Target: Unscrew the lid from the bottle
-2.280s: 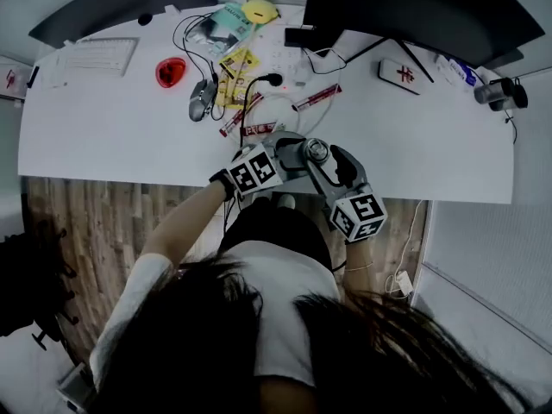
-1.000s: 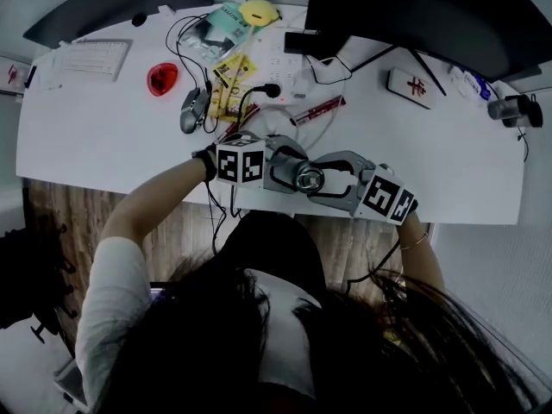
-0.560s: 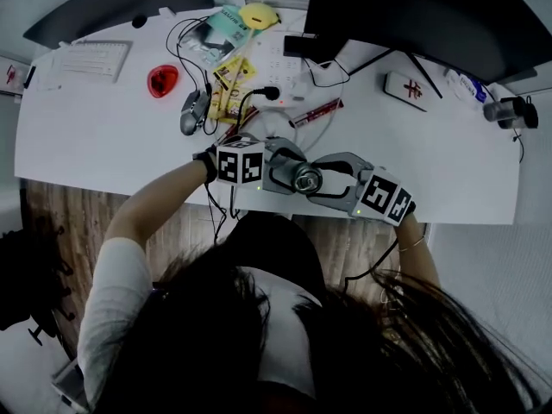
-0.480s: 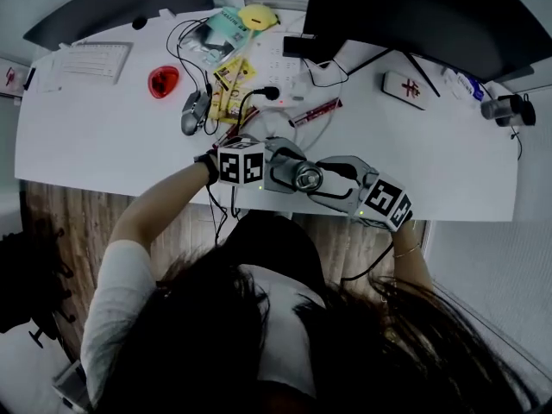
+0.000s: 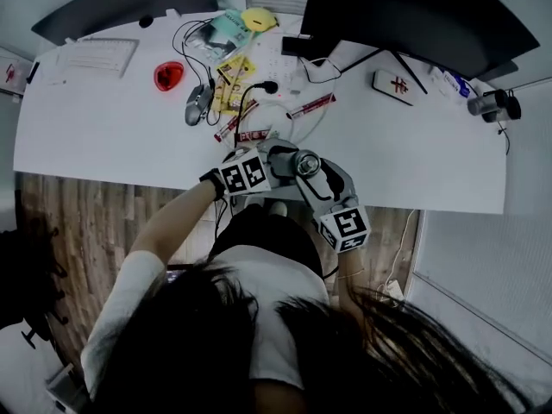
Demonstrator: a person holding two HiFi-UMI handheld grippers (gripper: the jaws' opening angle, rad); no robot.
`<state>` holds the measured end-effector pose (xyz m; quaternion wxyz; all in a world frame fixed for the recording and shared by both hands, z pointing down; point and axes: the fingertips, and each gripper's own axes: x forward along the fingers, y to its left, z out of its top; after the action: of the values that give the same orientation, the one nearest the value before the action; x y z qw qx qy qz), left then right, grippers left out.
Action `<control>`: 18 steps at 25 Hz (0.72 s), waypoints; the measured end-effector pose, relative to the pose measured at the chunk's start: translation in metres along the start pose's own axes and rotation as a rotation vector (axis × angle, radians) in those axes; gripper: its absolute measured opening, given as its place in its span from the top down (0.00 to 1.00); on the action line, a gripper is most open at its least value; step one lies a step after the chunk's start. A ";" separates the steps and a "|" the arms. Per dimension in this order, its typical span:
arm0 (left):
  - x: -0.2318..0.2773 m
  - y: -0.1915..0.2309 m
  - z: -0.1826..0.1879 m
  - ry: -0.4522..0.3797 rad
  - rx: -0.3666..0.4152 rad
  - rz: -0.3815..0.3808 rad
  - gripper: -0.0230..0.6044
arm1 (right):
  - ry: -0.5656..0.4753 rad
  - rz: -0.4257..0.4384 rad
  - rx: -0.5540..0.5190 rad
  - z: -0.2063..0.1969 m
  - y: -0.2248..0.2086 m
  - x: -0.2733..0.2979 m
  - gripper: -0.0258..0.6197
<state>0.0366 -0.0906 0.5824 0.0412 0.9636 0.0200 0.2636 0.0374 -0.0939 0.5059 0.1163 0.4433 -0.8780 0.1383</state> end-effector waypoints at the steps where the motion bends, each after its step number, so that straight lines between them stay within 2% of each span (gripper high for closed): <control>1: 0.000 0.000 0.000 -0.007 -0.013 0.022 0.40 | -0.014 -0.029 0.008 0.000 0.000 0.001 0.58; 6: 0.002 0.001 0.002 -0.047 -0.075 0.127 0.40 | -0.050 -0.137 0.026 0.001 -0.006 0.006 0.58; 9: 0.003 0.000 0.001 -0.064 -0.100 0.157 0.40 | -0.053 -0.137 0.028 0.001 -0.007 0.007 0.58; 13: 0.002 0.000 0.001 -0.057 -0.090 0.126 0.40 | -0.030 -0.028 -0.007 0.001 -0.005 0.008 0.58; 18: -0.001 0.001 0.000 -0.028 -0.047 0.017 0.40 | 0.044 0.183 -0.104 0.001 0.001 0.011 0.58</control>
<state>0.0359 -0.0912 0.5826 0.0616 0.9661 0.0048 0.2507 0.0301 -0.1024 0.5085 0.1454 0.3516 -0.9179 0.1125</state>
